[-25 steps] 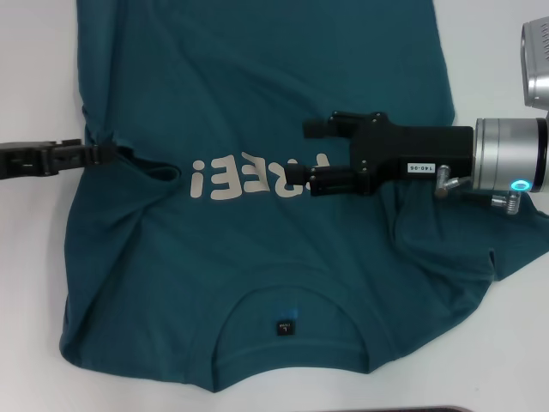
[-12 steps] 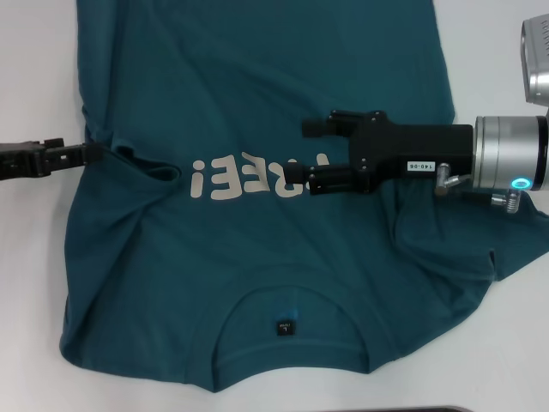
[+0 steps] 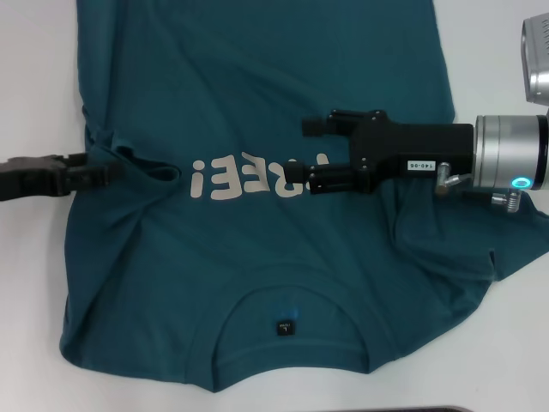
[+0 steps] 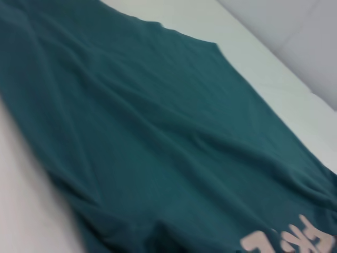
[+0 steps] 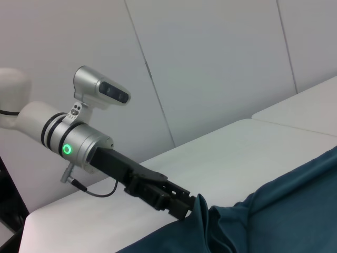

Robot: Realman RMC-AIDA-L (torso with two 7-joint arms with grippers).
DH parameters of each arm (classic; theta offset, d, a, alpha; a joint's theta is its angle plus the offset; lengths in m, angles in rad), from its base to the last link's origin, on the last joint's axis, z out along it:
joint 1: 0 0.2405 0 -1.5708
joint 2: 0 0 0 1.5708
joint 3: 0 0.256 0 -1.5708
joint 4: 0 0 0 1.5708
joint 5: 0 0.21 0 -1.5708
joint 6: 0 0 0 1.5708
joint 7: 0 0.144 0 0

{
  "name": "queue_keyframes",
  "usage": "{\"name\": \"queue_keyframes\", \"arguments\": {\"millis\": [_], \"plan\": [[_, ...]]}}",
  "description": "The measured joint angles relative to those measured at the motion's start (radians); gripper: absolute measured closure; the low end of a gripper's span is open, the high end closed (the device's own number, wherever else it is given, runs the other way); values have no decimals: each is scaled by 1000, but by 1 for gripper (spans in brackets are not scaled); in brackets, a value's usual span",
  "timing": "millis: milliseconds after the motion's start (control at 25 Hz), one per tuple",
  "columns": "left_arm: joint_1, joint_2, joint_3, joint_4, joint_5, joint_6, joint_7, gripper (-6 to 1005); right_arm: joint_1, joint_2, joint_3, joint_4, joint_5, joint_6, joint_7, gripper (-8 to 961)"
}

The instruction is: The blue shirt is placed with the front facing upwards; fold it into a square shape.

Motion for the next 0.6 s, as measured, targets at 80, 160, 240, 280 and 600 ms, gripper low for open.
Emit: {"name": "queue_keyframes", "arguments": {"millis": [80, 160, 240, 280, 600], "plan": [[0, -5, 1, 1, 0, 24, 11, 154, 0, 0, 0, 0, 0, 0, 0, 46], [0, -8, 2, 1, 0, 52, 18, 153, 0, -1, 0, 0, 0, 0, 0, 46], [1, -10, 4, 1, 0, 94, 25, 152, -1, -1, 0, 0, 0, 0, 0, 46], [2, -10, 5, 1, 3, 114, 28, 152, -1, -1, 0, 0, 0, 0, 0, 46], [10, -14, 34, 1, 26, 262, 42, 153, -4, -3, 0, -1, 0, 2, 0, 46]]}}
